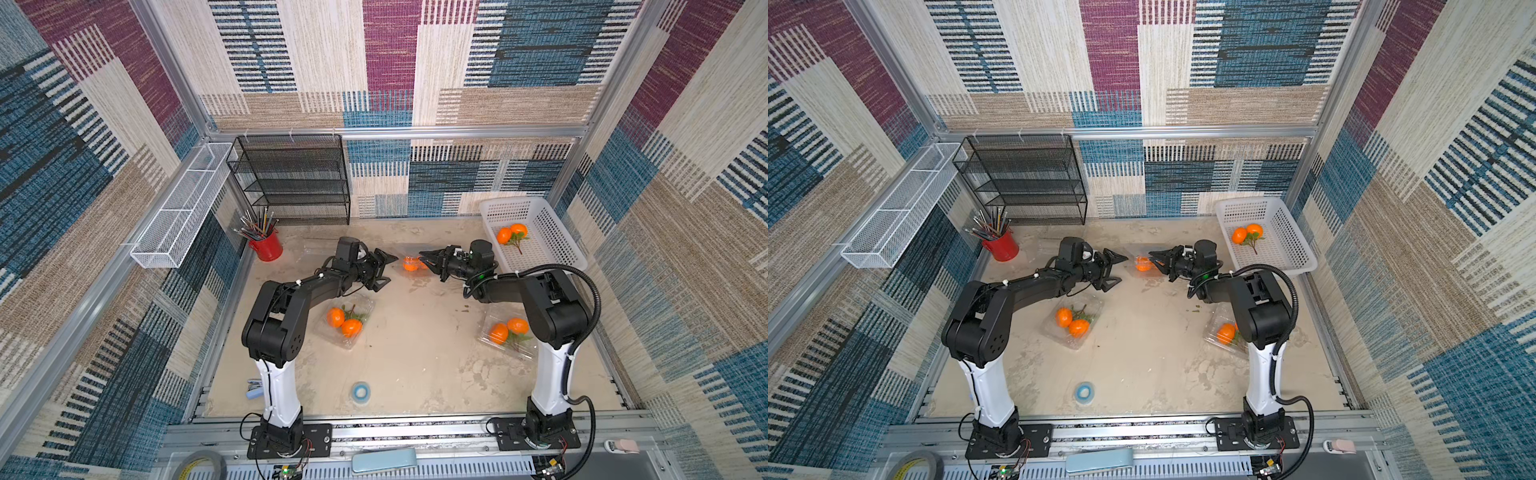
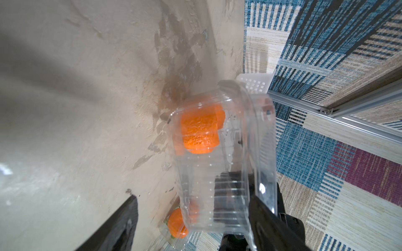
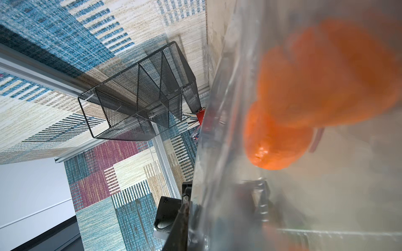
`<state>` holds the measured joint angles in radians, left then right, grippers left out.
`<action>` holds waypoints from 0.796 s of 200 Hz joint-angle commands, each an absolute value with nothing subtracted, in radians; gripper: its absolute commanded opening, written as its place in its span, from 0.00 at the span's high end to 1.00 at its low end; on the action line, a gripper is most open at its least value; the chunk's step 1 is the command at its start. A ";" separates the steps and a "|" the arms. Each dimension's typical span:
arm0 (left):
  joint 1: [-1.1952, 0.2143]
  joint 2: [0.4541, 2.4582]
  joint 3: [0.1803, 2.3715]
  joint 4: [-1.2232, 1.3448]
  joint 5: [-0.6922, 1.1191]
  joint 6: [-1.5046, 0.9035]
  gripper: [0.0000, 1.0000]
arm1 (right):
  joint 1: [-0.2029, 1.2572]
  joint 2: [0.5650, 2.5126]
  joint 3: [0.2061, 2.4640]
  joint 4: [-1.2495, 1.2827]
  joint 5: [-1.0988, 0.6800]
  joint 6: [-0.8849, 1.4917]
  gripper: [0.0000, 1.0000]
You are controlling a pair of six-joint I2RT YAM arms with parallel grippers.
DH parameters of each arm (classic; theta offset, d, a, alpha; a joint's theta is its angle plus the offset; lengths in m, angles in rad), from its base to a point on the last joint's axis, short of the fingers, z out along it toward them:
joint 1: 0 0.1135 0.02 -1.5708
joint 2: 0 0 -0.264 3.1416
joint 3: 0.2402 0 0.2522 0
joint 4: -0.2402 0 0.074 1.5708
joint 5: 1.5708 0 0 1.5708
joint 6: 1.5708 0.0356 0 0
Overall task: Take oranges out of containers
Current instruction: Open the packing box at the center of the board.
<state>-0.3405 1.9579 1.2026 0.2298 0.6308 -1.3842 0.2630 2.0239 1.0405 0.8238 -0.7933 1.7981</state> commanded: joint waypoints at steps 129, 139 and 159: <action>-0.357 2.000 1.222 0.308 0.638 -1.416 0.20 | 0.307 2.027 1.035 0.855 -0.856 1.809 0.80; -0.361 2.002 1.221 0.306 0.639 -1.413 0.20 | 0.311 2.028 1.038 0.859 -0.857 1.810 0.80; -0.370 2.003 1.221 0.301 0.644 -1.413 0.20 | 0.320 2.038 1.052 0.880 -0.864 1.825 0.80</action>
